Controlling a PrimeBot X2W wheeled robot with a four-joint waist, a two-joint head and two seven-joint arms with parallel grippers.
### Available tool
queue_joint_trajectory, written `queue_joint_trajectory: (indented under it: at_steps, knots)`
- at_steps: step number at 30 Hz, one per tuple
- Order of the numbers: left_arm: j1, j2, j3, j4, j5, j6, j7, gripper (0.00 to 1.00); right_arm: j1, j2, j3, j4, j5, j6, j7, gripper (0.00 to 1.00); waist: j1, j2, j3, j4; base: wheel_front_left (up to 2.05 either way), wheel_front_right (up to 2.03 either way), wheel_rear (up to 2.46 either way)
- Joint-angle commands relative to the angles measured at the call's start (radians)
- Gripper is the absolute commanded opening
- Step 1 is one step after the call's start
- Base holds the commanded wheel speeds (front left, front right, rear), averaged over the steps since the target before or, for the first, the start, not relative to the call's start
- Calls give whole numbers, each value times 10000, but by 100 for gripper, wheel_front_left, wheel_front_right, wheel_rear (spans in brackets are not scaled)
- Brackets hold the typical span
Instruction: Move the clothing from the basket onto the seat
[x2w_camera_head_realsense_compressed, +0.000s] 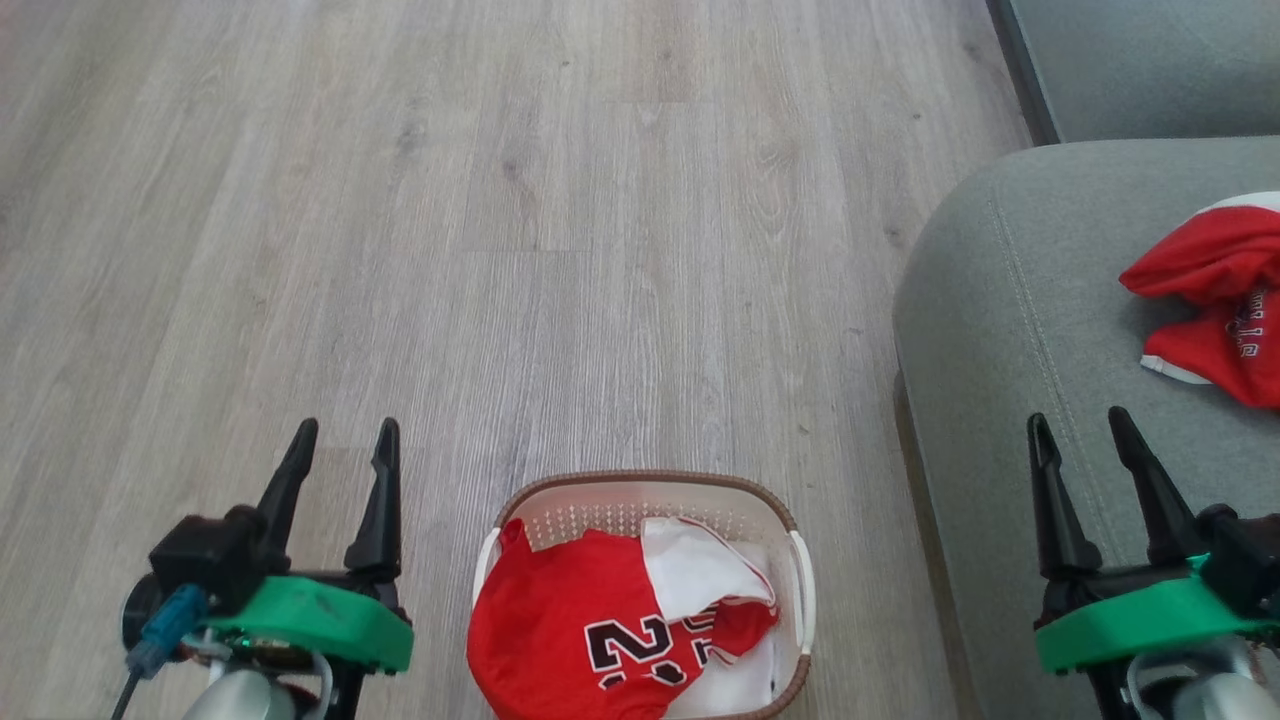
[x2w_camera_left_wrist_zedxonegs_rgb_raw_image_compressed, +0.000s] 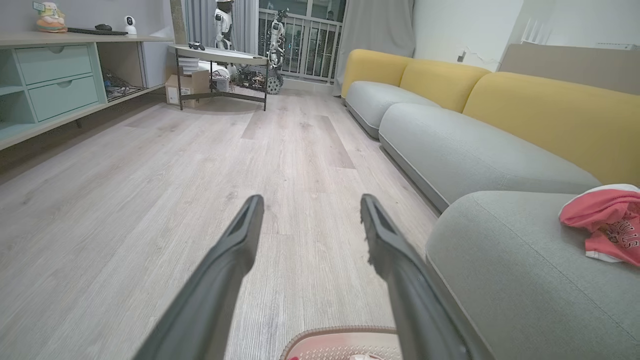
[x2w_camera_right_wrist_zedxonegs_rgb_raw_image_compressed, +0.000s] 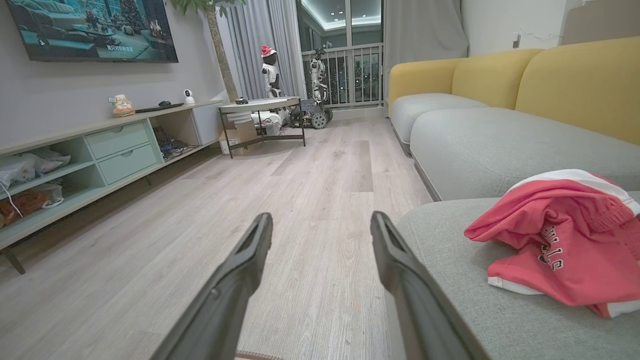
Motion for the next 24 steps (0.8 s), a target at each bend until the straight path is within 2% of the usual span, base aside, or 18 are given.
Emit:
queue_joint_trajectory:
  at_steps: [1,12,24]
  knots:
    - [-334,124,461,-247,100,-46,-125,100,-297,-149,192,-356,-66,-2,-78,100,1,0,5,-4,0,0,0]
    - [-307,-141,686,-27,305,-330,-125,100,-402,-119,331,-404,-70,-2,-64,100,1,0,176,-181,0,0,0]
    - [-1406,-338,302,424,414,-818,54,100,-1393,-194,389,-508,-113,-2,-144,100,1,0,1425,-642,0,0,0]
